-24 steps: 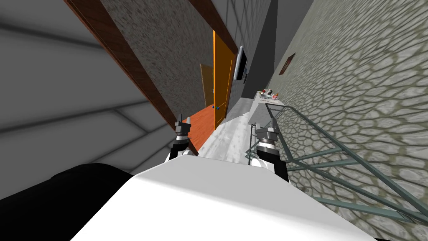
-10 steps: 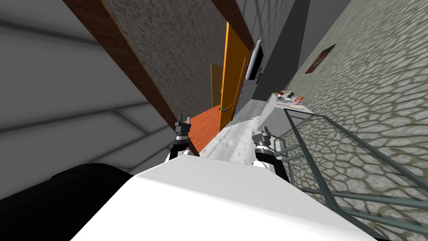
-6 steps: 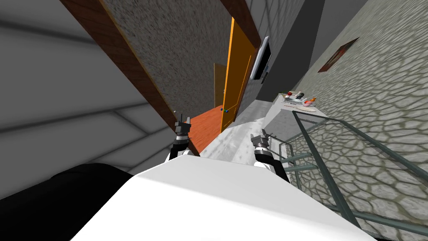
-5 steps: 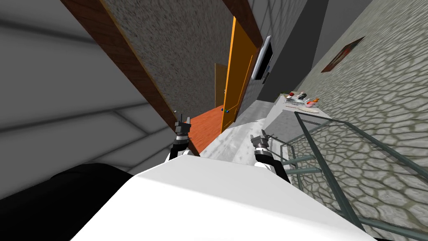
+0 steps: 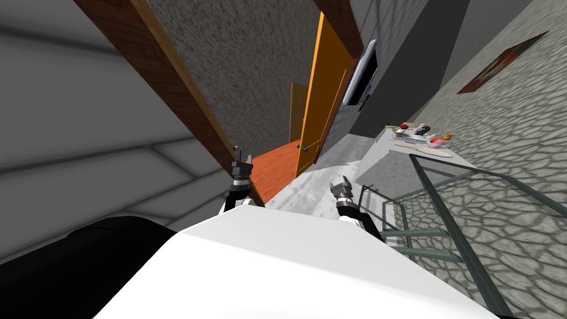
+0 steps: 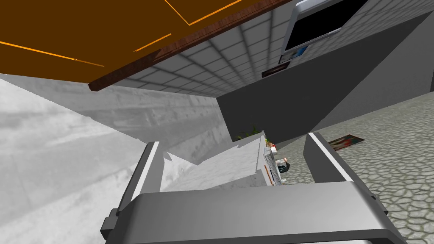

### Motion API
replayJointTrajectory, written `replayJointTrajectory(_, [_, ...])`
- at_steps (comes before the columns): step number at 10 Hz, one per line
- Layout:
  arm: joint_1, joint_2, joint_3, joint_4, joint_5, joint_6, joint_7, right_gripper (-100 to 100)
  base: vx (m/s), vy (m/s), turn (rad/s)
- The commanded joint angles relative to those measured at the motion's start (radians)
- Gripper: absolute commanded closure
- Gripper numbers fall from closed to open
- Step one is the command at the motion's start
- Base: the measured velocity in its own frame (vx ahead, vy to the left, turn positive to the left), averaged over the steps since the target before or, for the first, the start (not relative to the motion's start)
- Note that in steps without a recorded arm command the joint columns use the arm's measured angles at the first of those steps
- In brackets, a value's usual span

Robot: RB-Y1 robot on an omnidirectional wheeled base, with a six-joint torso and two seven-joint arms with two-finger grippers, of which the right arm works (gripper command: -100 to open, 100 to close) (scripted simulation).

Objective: Push the door open

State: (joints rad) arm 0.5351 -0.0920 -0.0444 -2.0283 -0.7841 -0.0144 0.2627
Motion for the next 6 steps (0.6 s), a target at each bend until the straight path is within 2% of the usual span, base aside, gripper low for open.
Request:
replayJointTrajectory(1, [0.001,-0.005,-0.006,0.024,-0.049,0.023,0.023,-100,0.082,-0.039,0.137])
replayJointTrajectory(6, [0.008,-0.012,-0.021,0.086,-0.197,0.099,0.093,-100,0.085,-0.041,0.151])
